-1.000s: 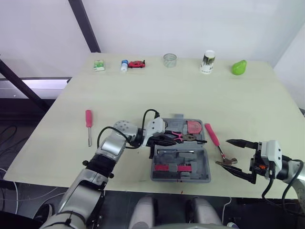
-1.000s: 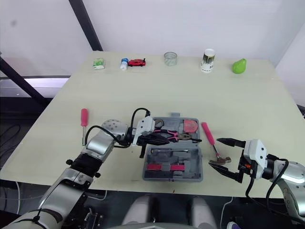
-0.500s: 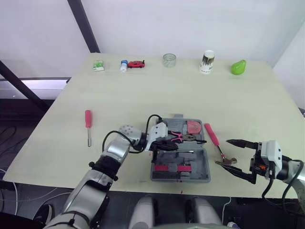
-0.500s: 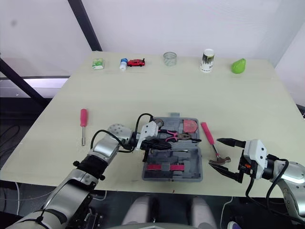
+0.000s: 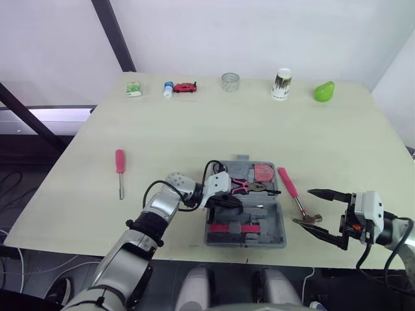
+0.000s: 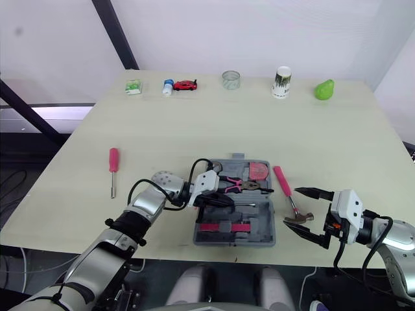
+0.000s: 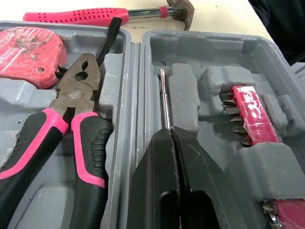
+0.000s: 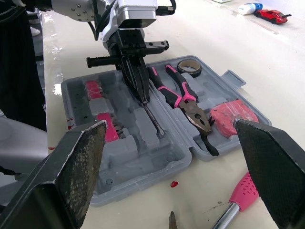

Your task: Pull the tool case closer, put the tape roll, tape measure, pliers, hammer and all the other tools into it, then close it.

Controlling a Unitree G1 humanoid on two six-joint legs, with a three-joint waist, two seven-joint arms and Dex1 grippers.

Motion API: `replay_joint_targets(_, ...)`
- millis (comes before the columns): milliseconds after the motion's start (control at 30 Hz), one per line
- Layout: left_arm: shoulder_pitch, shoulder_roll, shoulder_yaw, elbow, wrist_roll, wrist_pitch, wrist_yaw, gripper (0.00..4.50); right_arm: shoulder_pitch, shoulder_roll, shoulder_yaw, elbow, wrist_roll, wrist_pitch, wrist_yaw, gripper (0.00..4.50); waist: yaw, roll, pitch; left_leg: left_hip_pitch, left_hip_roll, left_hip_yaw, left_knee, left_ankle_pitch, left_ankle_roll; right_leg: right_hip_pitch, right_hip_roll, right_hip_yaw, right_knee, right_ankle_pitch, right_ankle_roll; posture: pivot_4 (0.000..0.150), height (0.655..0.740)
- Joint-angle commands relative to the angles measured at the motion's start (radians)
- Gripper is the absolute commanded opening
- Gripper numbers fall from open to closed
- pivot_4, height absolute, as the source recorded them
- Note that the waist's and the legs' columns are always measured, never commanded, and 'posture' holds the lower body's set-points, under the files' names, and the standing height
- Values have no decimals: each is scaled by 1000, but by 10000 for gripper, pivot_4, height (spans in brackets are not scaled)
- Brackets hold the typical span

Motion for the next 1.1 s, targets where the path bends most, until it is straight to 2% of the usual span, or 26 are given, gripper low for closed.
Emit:
replay_joint_targets(33,23,3,-27,18,36,-4,7,576,9,-3,-16,-29,0,-8,-10,45000,0,0,0,0,0,0,0,0,0,0,0,0,0,0,0,1500,7400)
replay_joint_targets(300,41,2,-60,68,88,33,53,576,1,2,-9,-24,-1,-8,-19,45000,0,3,-4,2,0,0,0,0,0,2,0,0,0,0,0,1500,7400)
replay_joint_targets(433,52,-5,-46,73,72,5,65,576,10,8,-12,-22,1,-10,-25,45000,0,5,-6,3,0,0,0,0,0,3,0,0,0,0,0,1500,7400)
replay_joint_targets(633,71,-22,61,-35,-53,15,58,576,19,38,-30,-7,30,-1,-46,45000,0,6,-6,3,0,0,0,0,0,3,0,0,0,0,0,1500,7400)
replay_joint_targets(800,118,27,172,-204,-155,80,87,576,33,67,-72,25,56,5,-81,45000,-3,5,-5,1,0,-1,0,0,0,1,0,0,0,0,0,1500,7400)
replay_joint_targets(967,196,89,278,-346,-237,157,132,576,49,75,-116,83,37,-20,-96,45000,-1,6,-5,2,1,-2,0,0,0,1,-1,0,0,0,0,1500,7400)
replay_joint_targets(1100,336,125,461,-508,-378,271,230,576,108,61,-161,156,-8,-62,-98,45000,-2,6,-5,2,1,-2,0,0,0,1,-1,0,0,0,0,1500,7400)
